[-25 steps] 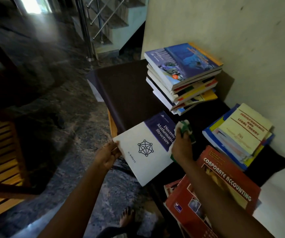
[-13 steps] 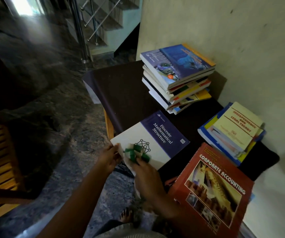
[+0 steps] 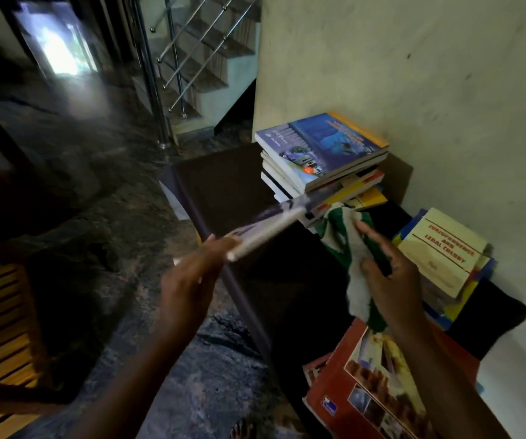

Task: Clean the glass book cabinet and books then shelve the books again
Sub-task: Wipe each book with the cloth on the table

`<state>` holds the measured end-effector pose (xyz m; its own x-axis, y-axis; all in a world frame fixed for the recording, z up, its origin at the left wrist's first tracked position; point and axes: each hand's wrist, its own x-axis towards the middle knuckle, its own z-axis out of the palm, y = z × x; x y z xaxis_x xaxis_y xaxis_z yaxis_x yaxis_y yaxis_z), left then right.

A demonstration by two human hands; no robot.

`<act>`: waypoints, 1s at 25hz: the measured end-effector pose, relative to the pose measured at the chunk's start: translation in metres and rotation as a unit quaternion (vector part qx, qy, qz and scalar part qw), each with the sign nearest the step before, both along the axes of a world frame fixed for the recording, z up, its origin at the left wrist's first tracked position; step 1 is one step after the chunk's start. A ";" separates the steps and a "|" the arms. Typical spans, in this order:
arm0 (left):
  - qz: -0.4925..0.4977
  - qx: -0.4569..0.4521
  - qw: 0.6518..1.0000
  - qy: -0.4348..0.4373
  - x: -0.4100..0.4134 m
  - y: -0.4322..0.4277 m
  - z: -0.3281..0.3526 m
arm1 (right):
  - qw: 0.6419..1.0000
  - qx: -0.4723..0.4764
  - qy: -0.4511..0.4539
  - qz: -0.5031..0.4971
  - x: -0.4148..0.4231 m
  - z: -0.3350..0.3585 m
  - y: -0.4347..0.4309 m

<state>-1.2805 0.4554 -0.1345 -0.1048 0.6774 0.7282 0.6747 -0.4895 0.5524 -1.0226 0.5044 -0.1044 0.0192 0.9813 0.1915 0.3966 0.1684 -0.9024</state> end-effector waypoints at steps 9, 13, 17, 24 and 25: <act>-0.162 -0.131 0.927 0.313 -0.010 -0.018 -0.147 | 0.998 -0.029 -0.026 0.047 -0.022 -0.040 0.004; -0.085 -0.206 0.929 0.294 -0.018 -0.020 -0.155 | 0.990 -0.028 -0.086 0.112 -0.048 -0.068 0.038; 0.045 -0.421 0.881 -0.211 -0.026 -0.013 -0.135 | 0.972 0.001 -0.192 0.133 -0.077 -0.087 0.095; -0.024 -0.494 0.642 -0.586 -0.023 0.011 -0.121 | 0.902 -0.070 -0.413 0.108 -0.103 -0.138 0.140; -0.023 -0.489 0.637 -0.596 -0.023 0.009 -0.124 | 0.900 -0.063 -0.416 0.113 -0.111 -0.142 0.132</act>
